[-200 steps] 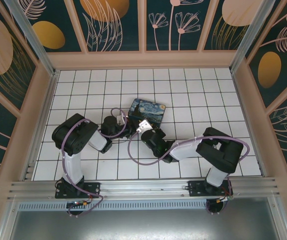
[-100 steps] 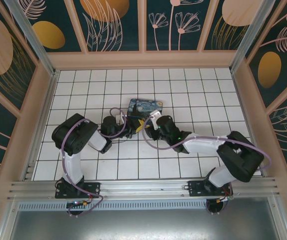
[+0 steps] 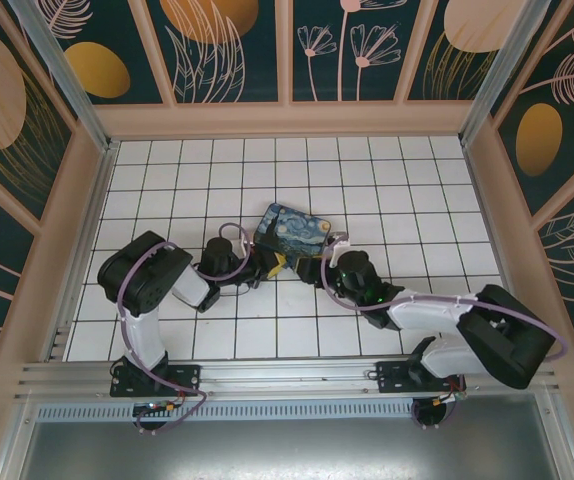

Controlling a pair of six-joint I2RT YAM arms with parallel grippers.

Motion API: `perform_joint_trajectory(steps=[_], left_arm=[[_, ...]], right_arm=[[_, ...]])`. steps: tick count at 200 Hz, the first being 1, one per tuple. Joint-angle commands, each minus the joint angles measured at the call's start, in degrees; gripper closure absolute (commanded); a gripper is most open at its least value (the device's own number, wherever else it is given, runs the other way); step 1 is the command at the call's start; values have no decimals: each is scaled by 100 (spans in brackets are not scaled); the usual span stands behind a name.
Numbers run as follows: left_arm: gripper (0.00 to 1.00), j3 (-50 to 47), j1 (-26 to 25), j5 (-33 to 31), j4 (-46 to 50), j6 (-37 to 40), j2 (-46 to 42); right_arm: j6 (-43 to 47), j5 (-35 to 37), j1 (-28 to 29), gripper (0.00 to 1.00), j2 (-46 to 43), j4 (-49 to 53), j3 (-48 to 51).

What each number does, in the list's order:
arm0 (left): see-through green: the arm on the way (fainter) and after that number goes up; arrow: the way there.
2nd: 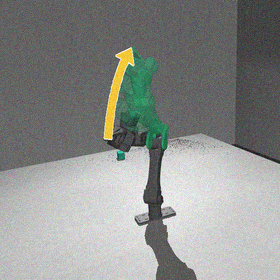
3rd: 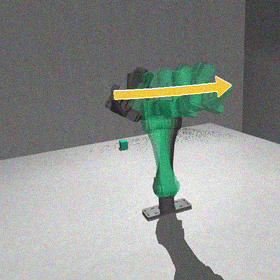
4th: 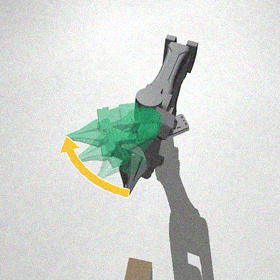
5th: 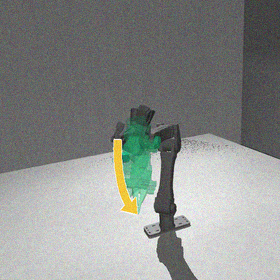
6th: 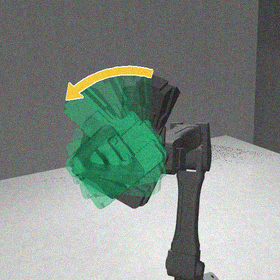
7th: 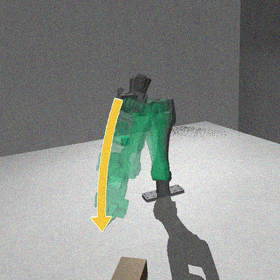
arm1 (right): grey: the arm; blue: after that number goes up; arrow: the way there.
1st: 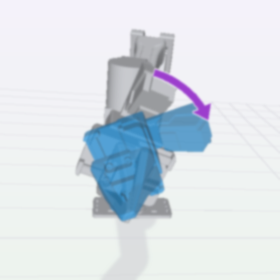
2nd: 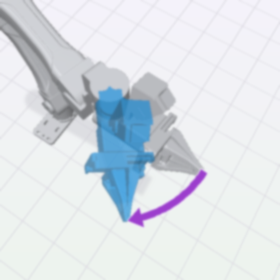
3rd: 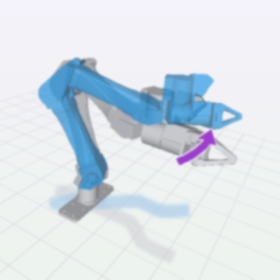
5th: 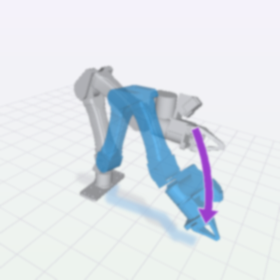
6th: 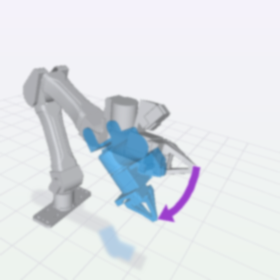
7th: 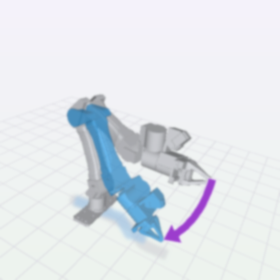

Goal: Unlock the padlock with the key

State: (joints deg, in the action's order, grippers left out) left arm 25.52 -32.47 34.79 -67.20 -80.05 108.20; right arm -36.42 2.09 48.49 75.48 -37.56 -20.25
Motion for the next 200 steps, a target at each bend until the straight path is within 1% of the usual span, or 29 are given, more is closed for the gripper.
perform_joint_trajectory(steps=[1, 12, 36, 60, 67, 108, 117, 150, 176, 200], left_arm=[[89, 24, -51, 157, 198, 405, -296], [80, 22, -57, 123, 334, 502, -390], [56, 16, -51, 46, 665, 731, -655], [35, -76, -53, 2, 987, 906, -968], [29, -127, -54, -11, 1070, 947, -1267], [5, -213, -56, -344, 2364, 1536, -2483], [2, -185, -49, -458, 2634, 1666, -2757], [1, 141, -50, -879, 3830, 2222, -3560], [1, 463, -48, -1166, 4518, 2586, -3834], [1, 724, -49, -1388, 4944, 2826, -3903]], right_arm=[[-891, -97, 151, 45, 473, -693, -157], [-1030, -99, 178, 42, 698, -959, -176], [-1367, -97, 192, 37, 1150, -1283, -242], [-1687, -99, 135, 36, 1579, -1602, -310], [-1762, -95, 137, 36, 1670, -1677, -308], [-2256, 51, -27, 35, 2176, -2264, -259], [-2305, 40, -86, 35, 2250, -2290, -313], [-2341, -96, -306, 35, 2489, -2042, -723], [-2416, -101, -486, 36, 2686, -2071, -894], [-2441, -101, -661, 36, 2800, -2050, -1013]])
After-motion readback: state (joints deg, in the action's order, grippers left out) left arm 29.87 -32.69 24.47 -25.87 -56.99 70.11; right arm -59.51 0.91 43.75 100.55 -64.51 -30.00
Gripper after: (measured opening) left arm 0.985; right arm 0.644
